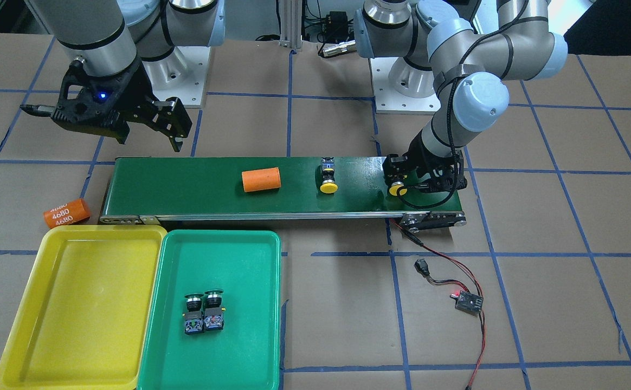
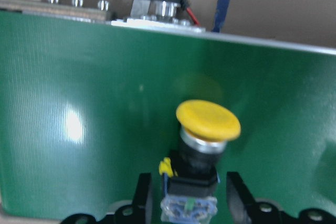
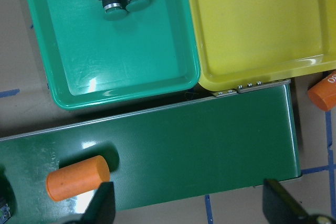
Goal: Sort buttons by color to trays
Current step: 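Set the second yellow-cap button on the belt with the left gripper, then raise the left gripper away from the belt while right hovers over trays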
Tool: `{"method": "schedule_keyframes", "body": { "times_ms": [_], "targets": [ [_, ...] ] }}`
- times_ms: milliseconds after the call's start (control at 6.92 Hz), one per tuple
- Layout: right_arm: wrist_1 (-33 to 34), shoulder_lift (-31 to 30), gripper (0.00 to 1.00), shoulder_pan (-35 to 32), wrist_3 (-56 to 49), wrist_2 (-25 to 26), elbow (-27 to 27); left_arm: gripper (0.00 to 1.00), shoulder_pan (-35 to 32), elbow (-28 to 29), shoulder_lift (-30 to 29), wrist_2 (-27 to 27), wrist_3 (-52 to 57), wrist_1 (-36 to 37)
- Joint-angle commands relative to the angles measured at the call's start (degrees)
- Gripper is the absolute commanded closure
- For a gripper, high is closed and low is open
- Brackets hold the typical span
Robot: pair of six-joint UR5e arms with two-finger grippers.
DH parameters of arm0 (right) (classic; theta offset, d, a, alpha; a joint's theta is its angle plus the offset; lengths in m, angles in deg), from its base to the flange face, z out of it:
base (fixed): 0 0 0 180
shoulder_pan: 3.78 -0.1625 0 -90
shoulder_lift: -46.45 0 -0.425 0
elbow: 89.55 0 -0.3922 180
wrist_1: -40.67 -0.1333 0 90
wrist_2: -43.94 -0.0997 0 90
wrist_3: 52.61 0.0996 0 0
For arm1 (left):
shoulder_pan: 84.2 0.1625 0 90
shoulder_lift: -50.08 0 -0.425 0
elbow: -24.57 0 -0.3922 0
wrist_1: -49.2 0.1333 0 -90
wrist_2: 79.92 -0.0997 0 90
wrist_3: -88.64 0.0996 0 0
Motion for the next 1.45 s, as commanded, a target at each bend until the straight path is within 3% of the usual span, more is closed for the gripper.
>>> {"method": "schedule_keyframes", "body": {
  "times_ms": [0,289,578,1157,1301],
  "targets": [
    [0.2,-0.5,0.00,-0.1,0.5,0.5,1.6,0.00,-1.0,9.7,3.3,-0.1,0.0,-9.2],
    [0.2,-0.6,0.00,-0.4,-0.3,-0.4,1.6,0.00,-2.8,22.8,7.1,-0.7,0.5,-25.7],
    [0.2,-0.6,0.00,-0.6,-0.6,-0.4,1.8,0.00,-2.8,23.7,10.5,-0.7,0.9,-24.8],
    [0.2,-0.6,0.00,-0.7,0.1,-0.1,2.5,0.00,-2.0,35.3,1.3,-6.8,0.9,-27.0],
    [0.2,-0.6,0.00,-0.8,-0.1,-0.1,2.5,0.00,-2.0,38.9,-1.2,-3.6,0.8,-28.3]
  ]
}}
